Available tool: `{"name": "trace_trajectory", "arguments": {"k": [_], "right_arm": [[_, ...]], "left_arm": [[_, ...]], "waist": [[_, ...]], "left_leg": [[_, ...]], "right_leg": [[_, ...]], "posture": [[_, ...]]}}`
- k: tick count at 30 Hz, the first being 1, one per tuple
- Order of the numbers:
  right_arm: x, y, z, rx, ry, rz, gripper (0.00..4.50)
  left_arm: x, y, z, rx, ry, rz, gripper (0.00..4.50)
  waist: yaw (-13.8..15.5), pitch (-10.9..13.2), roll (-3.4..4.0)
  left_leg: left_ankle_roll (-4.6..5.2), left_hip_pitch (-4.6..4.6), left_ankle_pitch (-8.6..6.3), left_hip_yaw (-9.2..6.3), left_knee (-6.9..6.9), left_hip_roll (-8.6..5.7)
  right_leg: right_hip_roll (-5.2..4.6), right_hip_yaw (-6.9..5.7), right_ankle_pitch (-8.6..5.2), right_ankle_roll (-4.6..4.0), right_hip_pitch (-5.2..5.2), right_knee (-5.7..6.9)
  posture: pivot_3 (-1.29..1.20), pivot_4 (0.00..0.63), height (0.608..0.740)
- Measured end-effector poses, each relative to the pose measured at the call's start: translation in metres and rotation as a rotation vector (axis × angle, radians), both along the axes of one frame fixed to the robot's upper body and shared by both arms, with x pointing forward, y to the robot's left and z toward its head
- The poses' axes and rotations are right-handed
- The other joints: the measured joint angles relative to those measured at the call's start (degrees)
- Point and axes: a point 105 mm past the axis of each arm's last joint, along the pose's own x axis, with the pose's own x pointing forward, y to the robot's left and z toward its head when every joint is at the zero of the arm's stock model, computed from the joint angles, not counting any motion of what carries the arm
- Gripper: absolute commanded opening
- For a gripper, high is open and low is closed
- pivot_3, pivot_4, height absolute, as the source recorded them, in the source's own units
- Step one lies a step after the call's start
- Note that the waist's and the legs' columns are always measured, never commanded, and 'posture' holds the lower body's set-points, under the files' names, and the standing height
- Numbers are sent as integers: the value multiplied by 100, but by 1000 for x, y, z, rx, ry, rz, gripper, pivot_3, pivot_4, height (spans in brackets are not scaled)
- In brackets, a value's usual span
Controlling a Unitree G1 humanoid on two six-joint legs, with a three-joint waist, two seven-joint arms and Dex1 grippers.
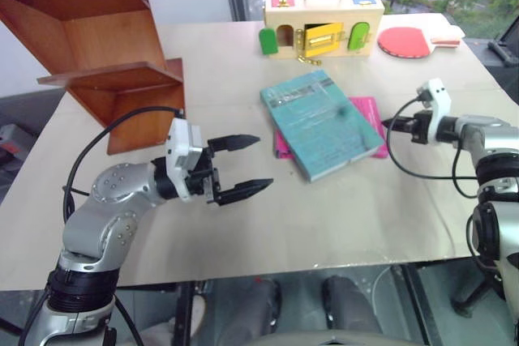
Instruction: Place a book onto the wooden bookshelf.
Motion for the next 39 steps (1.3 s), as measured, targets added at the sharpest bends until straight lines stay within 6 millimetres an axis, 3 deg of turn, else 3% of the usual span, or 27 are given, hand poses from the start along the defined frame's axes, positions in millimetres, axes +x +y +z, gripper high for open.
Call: {"name": "trace_trajectory", "arguments": {"k": [6, 7, 8, 10, 13, 15, 19, 22, 29, 33, 39], "right_arm": [[-10, 3, -4, -35, -36, 11, 270], [-13, -1, 1, -53, -63, -10, 270], [-21, -9, 26, -76, -147, -58, 270], [-24, -9, 45, -98, -208, -83, 270], [-30, 12, 70, -114, -302, -72, 270], [-32, 27, 74, -115, -324, -45, 270], [-39, 76, 68, -103, -341, 61, 270], [-56, 117, 55, -116, -344, 213, 270], [-110, 161, 40, -125, -331, 473, 270], [-111, 161, 15, -215, -279, 445, 270], [-108, 139, 2, -324, -246, 376, 270]], "left_arm": [[1, 20, -10, 17, 41, 73, 4500], [2, 23, -10, 17, 37, 86, 4500], [3, 32, -13, 11, 44, 124, 4500], [4, 33, -15, 9, 49, 132, 4500], [6, 34, -15, 5, 44, 138, 4500], [6, 34, -16, 2, 43, 141, 4500], [8, 35, -17, -10, 48, 157, 4500], [9, 35, -18, -21, 52, 172, 4500], [10, 39, -25, -11, 70, 205, 4500], [13, 40, -29, -15, 79, 218, 4500], [18, 42, -29, -13, 77, 223, 4500]], "waist": [[50, 1, 2], [61, 2, 3], [109, 3, 7], [110, 3, 8], [94, 2, 8], [95, 2, 9], [102, 2, 8], [121, 3, 9], [166, 1, 5], [162, 2, 5], [171, 2, 4]], "left_leg": [[0, -9, 0, -3, 0, -6], [0, -10, 0, -6, 0, -9], [0, -11, 0, -7, 0, -9], [0, -11, 0, -5, 0, -5], [-1, -6, -1, -2, -1, 3], [-1, -6, 0, -2, -1, 3], [-1, -7, 0, 0, 0, 0], [-1, -10, 0, -4, -1, 0], [-1, -11, -1, -16, 1, -7], [-1, -8, 0, -18, 1, -7], [-1, -9, 0, -18, 1, -8]], "right_leg": [[-1, -3, 0, 0, -8, 0], [-2, -6, 0, 0, -8, 1], [-6, -4, 0, 0, -11, 3], [-4, -2, 0, 0, -14, 6], [0, 0, 0, 0, -14, 13], [-2, -1, 0, 0, -14, 14], [-4, 1, 1, -1, -14, 14], [-3, -2, 0, -1, -16, 10], [-7, -15, 0, -1, -13, 2], [-7, -17, 0, -1, -14, 12], [-8, -18, 0, -1, -13, 6]], "posture": [[0, 150, 740], [0, 150, 740], [0, 150, 740], [0, 150, 740], [0, 150, 740], [0, 150, 740], [0, 150, 740], [0, 150, 740], [0, 150, 740], [0, 150, 740], [0, 150, 740]]}}
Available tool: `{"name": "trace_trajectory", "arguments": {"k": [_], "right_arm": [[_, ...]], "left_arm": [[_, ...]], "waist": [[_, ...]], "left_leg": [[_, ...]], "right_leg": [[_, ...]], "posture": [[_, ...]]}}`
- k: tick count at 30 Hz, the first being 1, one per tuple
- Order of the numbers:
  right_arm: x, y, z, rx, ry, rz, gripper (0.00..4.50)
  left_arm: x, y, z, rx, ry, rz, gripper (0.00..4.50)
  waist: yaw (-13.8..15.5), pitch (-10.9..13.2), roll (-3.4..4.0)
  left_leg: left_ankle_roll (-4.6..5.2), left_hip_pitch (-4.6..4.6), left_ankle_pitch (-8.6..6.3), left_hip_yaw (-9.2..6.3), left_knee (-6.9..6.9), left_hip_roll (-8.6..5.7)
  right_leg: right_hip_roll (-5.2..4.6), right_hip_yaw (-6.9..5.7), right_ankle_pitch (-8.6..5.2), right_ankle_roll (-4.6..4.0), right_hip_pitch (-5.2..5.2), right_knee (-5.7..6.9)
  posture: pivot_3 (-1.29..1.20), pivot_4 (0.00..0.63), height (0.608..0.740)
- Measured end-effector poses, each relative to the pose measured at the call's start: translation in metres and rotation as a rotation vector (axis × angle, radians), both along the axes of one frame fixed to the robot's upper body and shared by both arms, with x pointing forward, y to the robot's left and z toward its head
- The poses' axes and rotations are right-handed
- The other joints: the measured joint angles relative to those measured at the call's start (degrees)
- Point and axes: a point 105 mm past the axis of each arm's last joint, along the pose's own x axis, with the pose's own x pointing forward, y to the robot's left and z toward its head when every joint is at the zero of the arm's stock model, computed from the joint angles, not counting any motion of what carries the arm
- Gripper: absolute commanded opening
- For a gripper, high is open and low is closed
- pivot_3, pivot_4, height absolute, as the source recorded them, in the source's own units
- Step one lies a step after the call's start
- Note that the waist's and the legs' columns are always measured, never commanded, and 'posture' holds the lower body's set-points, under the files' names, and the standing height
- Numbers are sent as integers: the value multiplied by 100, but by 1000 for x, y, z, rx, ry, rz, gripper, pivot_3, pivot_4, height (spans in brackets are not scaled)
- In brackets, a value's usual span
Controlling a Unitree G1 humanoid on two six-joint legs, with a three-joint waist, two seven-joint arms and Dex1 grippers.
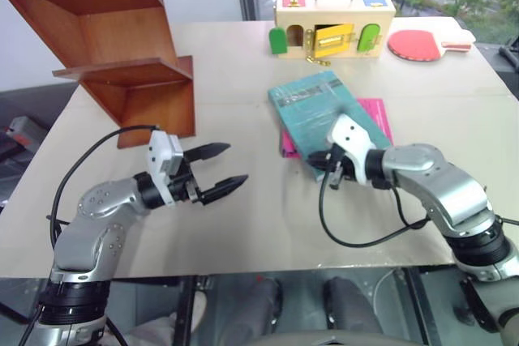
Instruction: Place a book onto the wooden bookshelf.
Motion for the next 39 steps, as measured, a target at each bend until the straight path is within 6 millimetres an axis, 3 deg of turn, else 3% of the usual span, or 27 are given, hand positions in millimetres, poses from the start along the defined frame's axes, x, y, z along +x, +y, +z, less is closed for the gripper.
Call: {"name": "trace_trajectory", "arguments": {"k": [3, 5, 7, 11, 12, 13, 14, 17, 21, 27, 34, 39], "right_arm": [[-5, -14, 0, -22, 6, -28, 270], [-9, -17, 9, 14, 7, -33, 270], [-4, -18, 31, 121, -5, -67, 270], [41, -38, 76, 187, -131, -291, 270], [72, -58, 83, 180, -153, -429, 270], [76, -61, 84, 178, -157, -451, 270], [102, -80, 81, 174, -155, -556, 270], [131, -97, 71, 169, -136, -641, 270], [156, -96, 46, 152, -101, -608, 270], [153, -79, 21, 172, -26, -428, 270], [138, -55, 26, 204, -13, -216, 270], [129, -47, 21, 214, -6, -172, 270]], "left_arm": [[2, -1, -3, 7, 8, -6, 4500], [2, -3, -2, 6, 7, -16, 4500], [3, -6, -2, 5, 5, -27, 4500], [4, -10, -1, -2, 1, -39, 4500], [5, -9, -1, -5, 3, -37, 4500], [5, -10, -1, -6, 2, -38, 4500], [5, -9, -2, -9, 5, -34, 4500], [6, -12, -2, -19, 1, -36, 4500], [7, -12, 0, -21, -5, -28, 4500], [3, -13, -3, -22, -3, -11, 4500], [-1, -9, -9, -19, 19, 7, 4500], [-1, -9, -9, -15, 18, 6, 4500]], "waist": [[1, 0, -1], [-5, 1, -1], [-33, 1, -1], [-30, 1, -1], [-24, 0, -2], [-17, 0, -2], [-8, 0, -3], [-20, 1, -4], [-102, 2, -3], [-194, 3, -1], [-182, 4, 0], [-180, 4, 1]], "left_leg": [[0, -2, 0, 0, -1, 0], [0, -1, 0, -1, -1, 0], [1, 1, 0, 1, -1, 3], [0, 12, 0, 2, 0, 3], [-1, 13, 1, 5, 0, 1], [-1, 11, 1, 4, -1, -1], [-1, 10, 1, 4, -1, -2], [-1, -2, 1, 7, -8, -4], [0, -9, 2, 14, -18, -2], [0, -9, 1, 13, -18, -1], [0, -3, 1, 12, -11, 4], [0, -3, 1, 12, -9, 2]], "right_leg": [[-1, 0, 0, 0, 0, -3], [-1, 1, 0, 0, 5, -2], [2, 4, 0, 1, 6, 1], [4, 2, 1, 0, 6, 8], [3, 2, 1, -1, 7, 7], [3, 1, 1, -1, 6, 7], [3, 0, 1, -1, 6, 5], [2, 4, 1, -1, 2, -7], [5, 12, 0, -2, -8, -22], [7, 14, 0, -1, -8, -21], [10, 13, 0, -1, -6, -4], [9, 14, 0, -1, -7, 0]], "posture": [[0, 150, 740], [0, 150, 740], [0, 150, 740], [0, 150, 740], [0, 150, 740], [0, 150, 740], [0, 150, 740], [0, 150, 740], [0, 150, 740], [0, 150, 740], [0, 150, 740], [0, 150, 740]]}}
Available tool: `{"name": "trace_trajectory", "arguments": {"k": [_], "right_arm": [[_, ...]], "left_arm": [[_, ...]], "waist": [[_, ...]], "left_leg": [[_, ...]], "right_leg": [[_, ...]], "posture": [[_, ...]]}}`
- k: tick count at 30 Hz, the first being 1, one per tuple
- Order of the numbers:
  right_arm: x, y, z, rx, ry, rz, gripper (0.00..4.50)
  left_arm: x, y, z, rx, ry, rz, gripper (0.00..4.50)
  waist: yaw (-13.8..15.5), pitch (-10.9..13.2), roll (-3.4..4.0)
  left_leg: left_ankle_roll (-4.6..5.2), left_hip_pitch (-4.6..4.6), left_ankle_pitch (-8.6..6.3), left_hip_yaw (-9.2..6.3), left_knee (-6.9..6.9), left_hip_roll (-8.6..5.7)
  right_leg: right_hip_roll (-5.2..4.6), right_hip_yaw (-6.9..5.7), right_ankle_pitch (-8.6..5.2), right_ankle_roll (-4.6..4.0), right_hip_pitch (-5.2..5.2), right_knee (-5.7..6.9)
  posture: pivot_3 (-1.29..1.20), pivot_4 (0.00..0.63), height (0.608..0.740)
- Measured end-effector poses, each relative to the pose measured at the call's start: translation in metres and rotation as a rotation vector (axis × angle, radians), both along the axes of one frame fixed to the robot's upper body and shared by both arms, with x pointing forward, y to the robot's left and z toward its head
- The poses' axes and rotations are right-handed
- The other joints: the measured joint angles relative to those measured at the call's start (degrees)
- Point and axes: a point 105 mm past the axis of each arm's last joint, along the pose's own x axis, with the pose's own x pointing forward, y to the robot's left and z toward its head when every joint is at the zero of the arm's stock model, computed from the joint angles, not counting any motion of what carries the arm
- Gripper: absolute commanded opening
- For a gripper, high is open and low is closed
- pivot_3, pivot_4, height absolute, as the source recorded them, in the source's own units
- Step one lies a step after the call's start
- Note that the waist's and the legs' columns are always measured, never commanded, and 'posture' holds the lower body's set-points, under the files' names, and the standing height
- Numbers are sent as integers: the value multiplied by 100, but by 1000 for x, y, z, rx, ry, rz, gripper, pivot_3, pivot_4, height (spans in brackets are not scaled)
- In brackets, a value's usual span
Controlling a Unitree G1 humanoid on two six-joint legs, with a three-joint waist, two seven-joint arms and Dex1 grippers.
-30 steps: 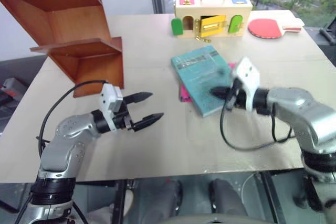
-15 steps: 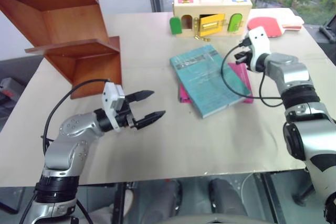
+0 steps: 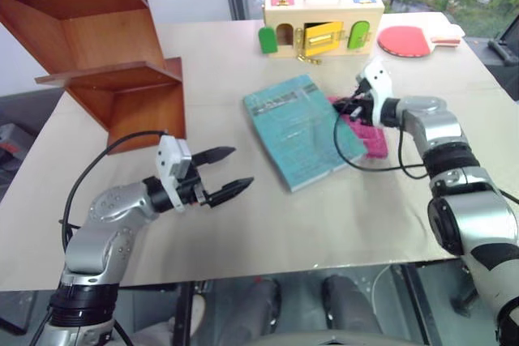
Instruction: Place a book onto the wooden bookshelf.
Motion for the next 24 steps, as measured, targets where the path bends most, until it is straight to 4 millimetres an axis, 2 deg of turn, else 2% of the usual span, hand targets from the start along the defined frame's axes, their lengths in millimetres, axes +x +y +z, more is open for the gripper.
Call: {"name": "trace_trajectory", "arguments": {"k": [4, 6, 7, 9, 10, 12, 14, 15, 16, 18, 19, 22, 24], "right_arm": [[-1, -5, 9, 6, -55, -29, 270], [-7, -17, 16, 19, -93, -46, 270], [-18, -30, 23, 28, -131, -53, 771], [-42, -49, 31, 33, -164, -53, 1423], [-61, -56, 33, 33, -176, -42, 1937], [-97, -57, 34, 15, -186, 6, 2888], [-142, -49, 25, 0, -147, 73, 3947], [-161, -46, 21, -11, -129, 92, 4330], [-188, -37, 16, -45, -107, 132, 4442], [-204, -30, 17, -58, -117, 150, 4442], [-220, -27, 17, -72, -120, 141, 4442], [-234, -23, 17, -93, -135, 122, 4442], [-234, -22, 21, -80, -169, 79, 4442]], "left_arm": [[0, 0, 0, 2, 1, 3, 4500], [2, 2, 0, 1, 6, 20, 4500], [3, 2, -1, 1, 14, 35, 4500], [4, 6, -1, 3, 21, 59, 4500], [5, 6, -1, 4, 26, 64, 4500], [7, 8, -1, 5, 39, 70, 4500], [10, 10, -1, -2, 72, 76, 4500], [12, 10, 0, -12, 87, 73, 4500], [14, 11, 1, -31, 118, 72, 4500], [17, 12, 1, -51, 159, 70, 4500], [19, 10, 3, -91, 212, 58, 4500], [25, 11, 1, -167, 335, 69, 4500], [30, 10, -3, -229, 462, 86, 4500]], "waist": [[8, 0, 0], [47, 0, 0], [91, 0, 0], [160, 1, 1], [176, 1, 1], [214, 0, 2], [236, -1, 4], [238, 0, 4], [223, 0, 4], [182, 1, 1], [187, 1, 0], [197, -5, -11], [209, -6, -17]], "left_leg": [[0, 0, 0, -3, 0, 0], [0, -4, 0, -9, 1, -2], [0, -9, 0, -15, 0, -5], [1, -18, -1, -21, 3, -7], [1, -22, -1, -24, 3, -6], [1, -31, -1, -37, 3, -5], [1, -28, -1, -38, 4, -2], [2, -27, -2, -36, 3, -2], [25, -20, -16, -32, 5, -2], [27, 2, -17, -26, 8, -2], [27, 18, -17, -29, 16, -2], [26, 26, -16, -33, 25, 3], [26, 23, -16, -37, 30, 2]], "right_leg": [[0, -2, 0, 0, 0, 0], [0, -9, 0, 0, 1, -4], [0, -14, 0, 0, 0, -9], [-3, -20, 0, 0, 0, -18], [-5, -22, 0, 0, -2, -20], [-8, -33, -1, 0, -2, -29], [-8, -33, -1, 0, 0, -26], [-9, -31, -1, 1, 0, -24], [-11, -29, -1, 2, 4, -13], [-11, -23, 0, 5, 25, -9], [-11, -29, -1, 7, 42, -8], [-6, -37, -2, 8, 49, -5], [-3, -42, -2, 8, 48, -2]], "posture": [[0, 150, 740], [0, 150, 740], [0, 150, 740], [0, 150, 740], [0, 150, 740], [0, 150, 740], [0, 150, 740], [0, 150, 740], [0, 150, 740], [0, 150, 740], [0, 150, 740], [0, 150, 740], [0, 150, 740]]}}
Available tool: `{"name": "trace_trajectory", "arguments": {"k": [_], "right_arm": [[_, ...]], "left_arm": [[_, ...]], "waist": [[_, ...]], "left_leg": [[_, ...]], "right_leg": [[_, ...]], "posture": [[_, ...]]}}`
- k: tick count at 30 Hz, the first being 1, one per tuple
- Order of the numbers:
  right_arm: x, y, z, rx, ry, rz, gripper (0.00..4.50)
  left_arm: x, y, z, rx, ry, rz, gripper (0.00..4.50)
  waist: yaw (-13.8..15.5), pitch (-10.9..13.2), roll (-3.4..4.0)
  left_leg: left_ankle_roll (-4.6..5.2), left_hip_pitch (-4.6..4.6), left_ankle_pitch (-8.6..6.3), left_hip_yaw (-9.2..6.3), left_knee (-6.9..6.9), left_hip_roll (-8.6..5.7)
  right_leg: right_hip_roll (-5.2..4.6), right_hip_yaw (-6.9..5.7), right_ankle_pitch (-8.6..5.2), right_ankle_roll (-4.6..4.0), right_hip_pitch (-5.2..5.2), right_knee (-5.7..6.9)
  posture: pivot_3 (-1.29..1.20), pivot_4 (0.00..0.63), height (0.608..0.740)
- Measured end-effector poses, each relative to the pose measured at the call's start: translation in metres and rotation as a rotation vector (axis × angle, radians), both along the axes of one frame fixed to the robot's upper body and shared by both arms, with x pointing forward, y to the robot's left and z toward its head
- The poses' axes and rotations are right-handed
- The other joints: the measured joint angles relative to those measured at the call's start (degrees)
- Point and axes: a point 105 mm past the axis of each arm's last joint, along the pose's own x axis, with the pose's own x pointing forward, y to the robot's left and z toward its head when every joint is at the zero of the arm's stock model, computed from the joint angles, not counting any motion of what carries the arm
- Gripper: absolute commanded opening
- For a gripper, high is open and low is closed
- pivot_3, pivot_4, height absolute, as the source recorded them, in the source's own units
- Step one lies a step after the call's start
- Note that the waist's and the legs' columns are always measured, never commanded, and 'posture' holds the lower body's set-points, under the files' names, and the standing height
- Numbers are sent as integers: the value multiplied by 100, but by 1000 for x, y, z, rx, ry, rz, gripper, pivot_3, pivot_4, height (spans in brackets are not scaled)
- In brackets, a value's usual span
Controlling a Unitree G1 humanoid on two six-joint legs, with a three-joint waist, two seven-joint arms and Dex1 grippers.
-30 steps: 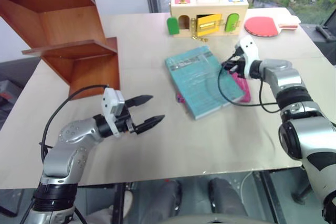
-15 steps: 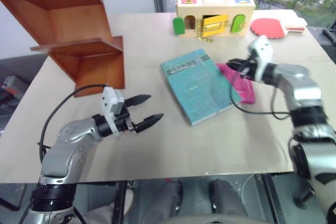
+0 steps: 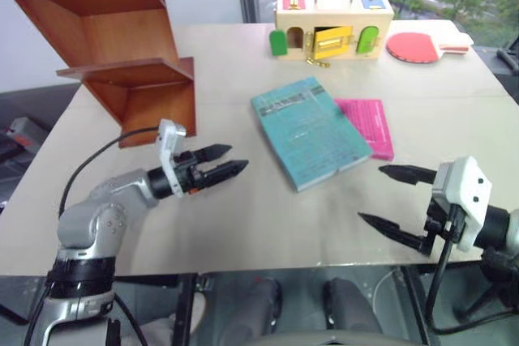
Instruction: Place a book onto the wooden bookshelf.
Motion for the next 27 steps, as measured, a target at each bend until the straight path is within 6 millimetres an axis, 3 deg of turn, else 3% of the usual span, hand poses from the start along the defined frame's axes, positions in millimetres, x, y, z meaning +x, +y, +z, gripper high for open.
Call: {"name": "trace_trajectory", "arguments": {"k": [4, 8, 17, 23, 27], "right_arm": [[7, -2, 7, 10, -63, -71, 4442], [12, 5, 7, 19, -89, -88, 4442], [15, 12, 8, 37, -121, -112, 4442], [17, 12, 9, 47, -136, -132, 4442], [18, 11, 10, 43, -142, -145, 4500]], "left_arm": [[9, -4, -12, -55, 212, 38, 4500], [25, -25, -25, -139, 402, 56, 4500], [66, -55, -18, -325, 511, 109, 4500], [80, -74, -16, -387, 574, 88, 4500], [83, -82, -17, -405, 594, 64, 2800]], "waist": [[1, 1, -5], [90, 1, -21], [114, -4, -39], [115, -4, -41], [112, -3, -40]], "left_leg": [[-25, -1, 15, -1, 0, -7], [-28, -7, 16, -3, 0, -9], [-28, -14, 16, 1, 1, -11], [-29, -15, 17, 0, 1, -12], [-28, -15, 17, 1, 1, -13]], "right_leg": [[1, 0, 1, -1, -5, 8], [-3, 0, 1, -1, -7, 5], [-9, 5, 1, -2, -8, 3], [-6, 4, 1, -1, -8, 5], [-2, 5, 1, -1, -9, 4]], "posture": [[0, 150, 740], [0, 150, 740], [0, 150, 740], [0, 150, 740], [0, 150, 740]]}}
